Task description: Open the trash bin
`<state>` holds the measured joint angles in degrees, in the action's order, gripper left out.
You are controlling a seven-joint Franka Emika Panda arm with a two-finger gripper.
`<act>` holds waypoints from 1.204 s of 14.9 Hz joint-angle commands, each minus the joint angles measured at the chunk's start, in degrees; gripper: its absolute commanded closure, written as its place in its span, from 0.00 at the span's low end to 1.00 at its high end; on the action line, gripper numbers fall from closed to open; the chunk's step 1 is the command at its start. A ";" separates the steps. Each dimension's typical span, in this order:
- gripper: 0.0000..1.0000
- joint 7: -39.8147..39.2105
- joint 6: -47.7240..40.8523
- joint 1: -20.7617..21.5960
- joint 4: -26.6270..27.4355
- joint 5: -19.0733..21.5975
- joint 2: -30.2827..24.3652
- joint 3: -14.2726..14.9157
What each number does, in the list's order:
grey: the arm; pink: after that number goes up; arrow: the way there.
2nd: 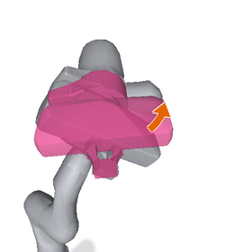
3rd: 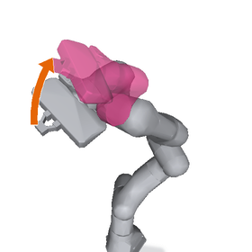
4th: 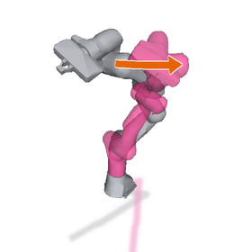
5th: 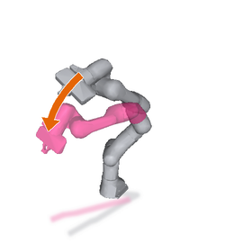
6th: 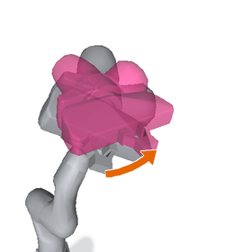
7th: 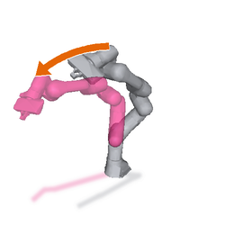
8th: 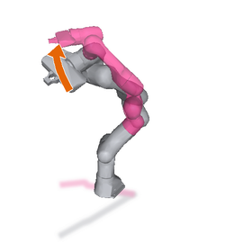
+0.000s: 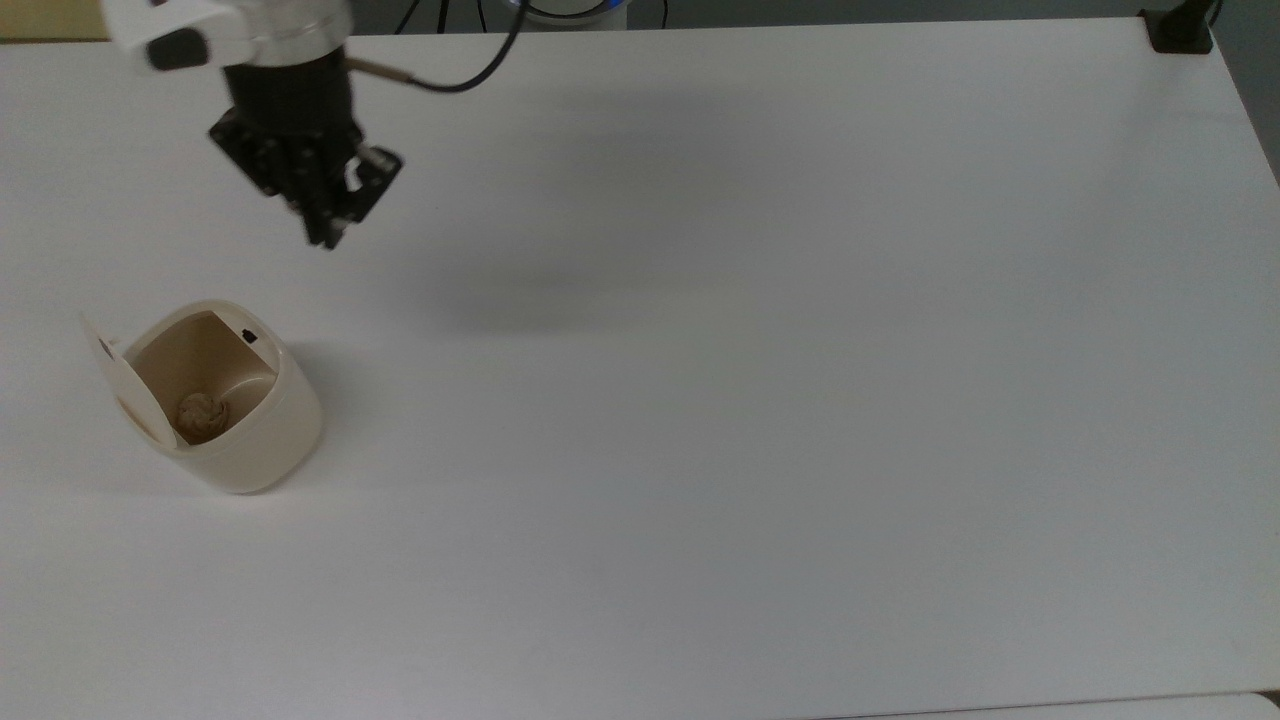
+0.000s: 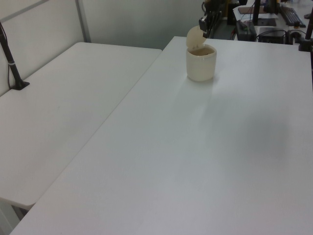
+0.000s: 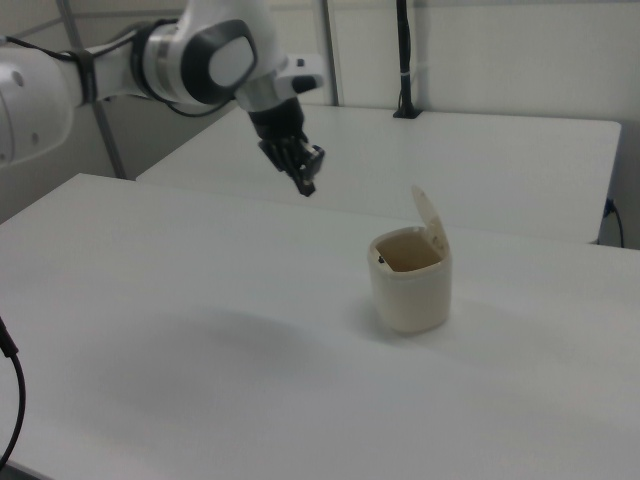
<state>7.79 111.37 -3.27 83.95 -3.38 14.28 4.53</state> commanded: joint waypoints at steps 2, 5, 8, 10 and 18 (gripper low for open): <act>0.87 -2.51 -9.57 5.02 2.27 -0.66 -5.48 0.48; 0.82 -4.97 -13.01 8.10 5.51 -0.58 -8.73 0.48; 0.56 -6.82 -17.23 9.07 5.79 -0.31 -9.54 0.39; 0.28 -6.82 -18.03 9.51 5.70 -0.57 -9.62 0.48; 0.00 -6.65 -18.82 9.34 5.61 -1.54 -9.98 0.92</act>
<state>2.30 93.85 5.51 87.83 -4.09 6.38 4.62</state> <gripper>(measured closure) 0.000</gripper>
